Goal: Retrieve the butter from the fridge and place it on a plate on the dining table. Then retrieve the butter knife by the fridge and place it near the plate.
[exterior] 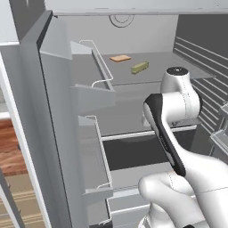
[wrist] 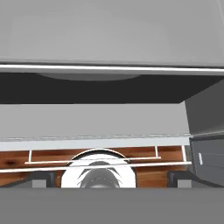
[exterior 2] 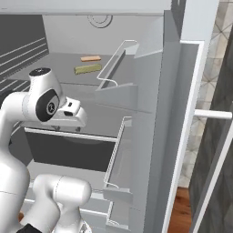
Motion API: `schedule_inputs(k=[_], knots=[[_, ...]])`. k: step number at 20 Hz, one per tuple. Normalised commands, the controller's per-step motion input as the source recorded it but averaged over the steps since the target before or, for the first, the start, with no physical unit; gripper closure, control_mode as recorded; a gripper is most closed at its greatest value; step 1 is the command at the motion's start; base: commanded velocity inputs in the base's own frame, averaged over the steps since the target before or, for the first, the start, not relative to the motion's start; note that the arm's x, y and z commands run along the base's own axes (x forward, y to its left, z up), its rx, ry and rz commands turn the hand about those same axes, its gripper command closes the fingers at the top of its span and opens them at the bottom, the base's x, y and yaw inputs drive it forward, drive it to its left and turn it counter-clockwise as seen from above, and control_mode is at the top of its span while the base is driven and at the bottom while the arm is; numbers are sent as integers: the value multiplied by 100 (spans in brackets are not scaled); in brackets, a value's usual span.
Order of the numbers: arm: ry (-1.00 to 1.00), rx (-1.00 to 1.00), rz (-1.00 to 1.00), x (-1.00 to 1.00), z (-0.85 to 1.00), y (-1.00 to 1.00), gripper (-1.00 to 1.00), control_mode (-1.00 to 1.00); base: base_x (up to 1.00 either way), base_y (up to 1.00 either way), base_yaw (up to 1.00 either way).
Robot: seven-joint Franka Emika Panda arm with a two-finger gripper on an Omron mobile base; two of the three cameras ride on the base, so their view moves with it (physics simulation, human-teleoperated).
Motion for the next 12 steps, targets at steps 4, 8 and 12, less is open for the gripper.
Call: schedule_inputs(k=[4, 8, 12], knots=[[0, 0, 0, 0, 0, 0, -100, 100, 42, 0, 0], [0, 0, 0, 0, 0, 0, -100, 100, 15, 0, 0], [0, 0, 0, 0, 0, 0, -100, 100, 0, 0, 0]])
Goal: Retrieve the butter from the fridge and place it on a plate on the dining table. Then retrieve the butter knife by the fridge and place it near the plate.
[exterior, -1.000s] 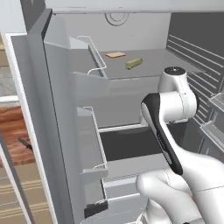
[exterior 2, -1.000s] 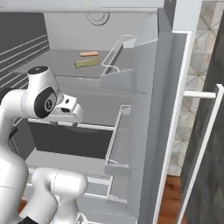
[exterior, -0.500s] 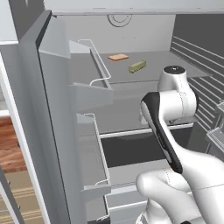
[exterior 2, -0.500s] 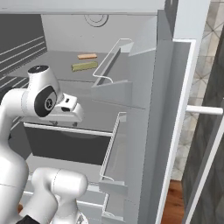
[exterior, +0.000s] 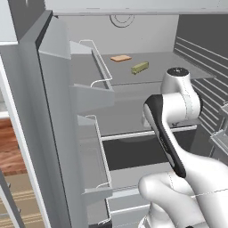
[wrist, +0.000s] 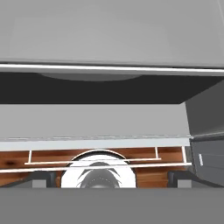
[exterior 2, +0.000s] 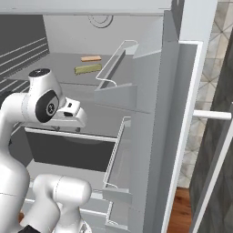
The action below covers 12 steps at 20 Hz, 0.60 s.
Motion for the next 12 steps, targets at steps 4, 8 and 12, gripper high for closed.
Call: schedule_inputs(k=[4, 8, 12], knots=[[0, 0, 0, 0, 0, 0, -100, 100, 0, 0, 0], [-7, 3, 0, -8, 0, 0, -100, -100, 0, 0, 0], [-28, 4, 0, -12, 10, 0, -100, -100, 0, 0, 0]])
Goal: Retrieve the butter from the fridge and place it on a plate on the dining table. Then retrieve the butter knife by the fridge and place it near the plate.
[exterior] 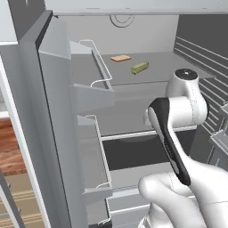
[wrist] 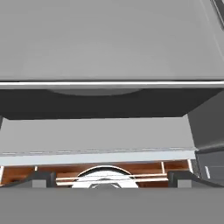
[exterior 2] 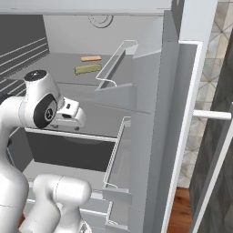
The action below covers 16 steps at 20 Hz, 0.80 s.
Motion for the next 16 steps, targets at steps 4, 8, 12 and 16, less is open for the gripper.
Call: schedule_inputs(k=[4, 8, 12, 16], knots=[[-37, 1, -2, -18, 34, 0, -100, -100, 0, 0, 0], [-27, 0, -18, 0, 48, 19, -100, -100, 0, 0, 0], [-19, 0, -21, 0, 69, 14, -100, -100, 0, 0, 0], [-7, 5, -27, 0, 65, 1, -100, -100, 0, 0, 0]])
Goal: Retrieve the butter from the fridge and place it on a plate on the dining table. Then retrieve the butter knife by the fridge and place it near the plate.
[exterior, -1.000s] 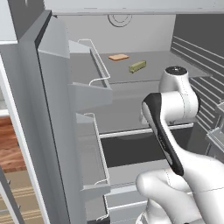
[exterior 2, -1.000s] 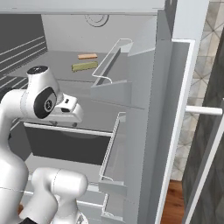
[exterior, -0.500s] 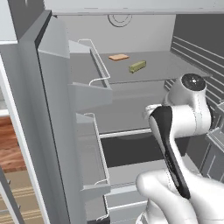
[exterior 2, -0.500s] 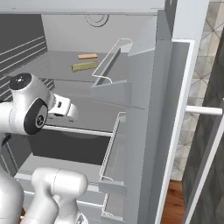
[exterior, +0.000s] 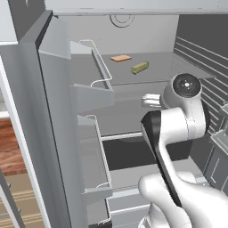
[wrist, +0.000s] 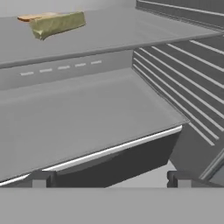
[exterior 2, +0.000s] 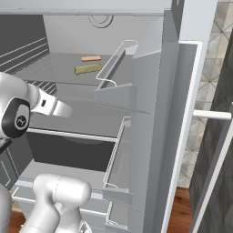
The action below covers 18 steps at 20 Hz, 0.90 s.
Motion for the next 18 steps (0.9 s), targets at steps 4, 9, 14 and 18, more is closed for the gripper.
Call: schedule_inputs(k=[4, 9, 14, 18], knots=[[0, 11, -24, 0, 62, 0, -100, -100, 0, 0, 0], [-2, 8, -24, 0, 50, 0, -100, -100, 0, 0, 0], [0, 3, -25, 9, 20, 0, -100, -100, 0, 0, 0], [-4, 0, -22, 33, 0, 0, -100, -100, 0, 0, 0]])
